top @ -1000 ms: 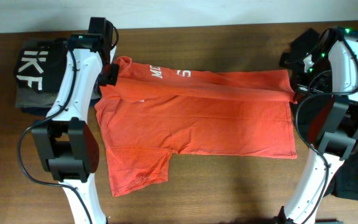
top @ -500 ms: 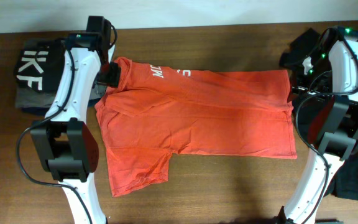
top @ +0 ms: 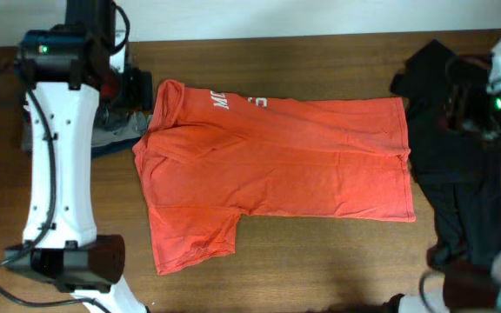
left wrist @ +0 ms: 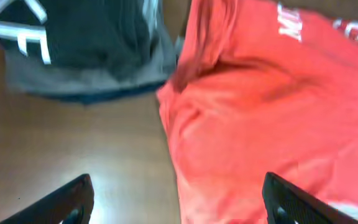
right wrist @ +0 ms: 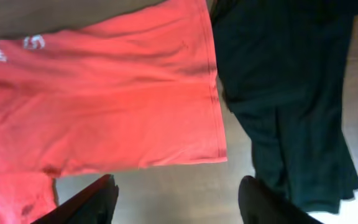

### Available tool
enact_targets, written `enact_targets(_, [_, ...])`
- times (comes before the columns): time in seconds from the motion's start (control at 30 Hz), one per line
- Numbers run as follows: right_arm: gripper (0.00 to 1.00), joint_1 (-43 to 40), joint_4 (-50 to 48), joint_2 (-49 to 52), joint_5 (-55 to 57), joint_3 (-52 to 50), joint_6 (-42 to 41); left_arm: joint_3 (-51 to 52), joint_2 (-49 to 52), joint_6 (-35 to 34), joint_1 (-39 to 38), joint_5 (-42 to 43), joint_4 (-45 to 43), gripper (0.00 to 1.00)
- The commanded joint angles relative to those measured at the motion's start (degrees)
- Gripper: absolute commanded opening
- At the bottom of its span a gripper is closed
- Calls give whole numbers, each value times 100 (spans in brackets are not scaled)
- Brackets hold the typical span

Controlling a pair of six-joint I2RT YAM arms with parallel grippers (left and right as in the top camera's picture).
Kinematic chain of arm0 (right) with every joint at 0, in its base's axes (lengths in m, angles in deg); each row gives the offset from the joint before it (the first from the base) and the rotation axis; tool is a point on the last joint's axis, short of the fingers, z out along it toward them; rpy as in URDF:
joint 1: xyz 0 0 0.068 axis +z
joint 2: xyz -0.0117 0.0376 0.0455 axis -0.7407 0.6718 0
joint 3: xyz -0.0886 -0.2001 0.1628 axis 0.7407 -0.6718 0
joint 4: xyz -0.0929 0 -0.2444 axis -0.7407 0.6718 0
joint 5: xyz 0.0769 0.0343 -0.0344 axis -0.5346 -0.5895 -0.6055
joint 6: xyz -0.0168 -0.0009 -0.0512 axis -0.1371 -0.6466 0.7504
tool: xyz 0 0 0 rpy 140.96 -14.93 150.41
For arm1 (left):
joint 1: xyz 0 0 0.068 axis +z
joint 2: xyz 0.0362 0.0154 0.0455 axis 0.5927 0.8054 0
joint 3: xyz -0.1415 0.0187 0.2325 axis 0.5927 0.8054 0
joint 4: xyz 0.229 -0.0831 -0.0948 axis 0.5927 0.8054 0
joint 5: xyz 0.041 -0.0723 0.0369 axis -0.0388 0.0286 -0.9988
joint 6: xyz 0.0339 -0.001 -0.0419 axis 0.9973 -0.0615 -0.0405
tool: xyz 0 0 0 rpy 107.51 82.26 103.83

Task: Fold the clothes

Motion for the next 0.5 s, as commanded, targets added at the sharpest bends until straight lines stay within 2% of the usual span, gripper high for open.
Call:
enact_targets(0.0, [68,11,35,-706,-39,-1123,-153,-42,-127,-494,-20,138,470,86])
enact_targets(0.23, [68,0,-297,-1600,2,-3174,-505,387,-280,-664,-374,271,505,87])
enact_targets(0.27, [68,0,-638,-1816,0,-3742,-684,608,-348,-713,-470,269,505,87])
enact_targets(0.47, [67,0,-2094,-2122,11,-5530,-1300,2070,-962,-1220,-734,125,160,87])
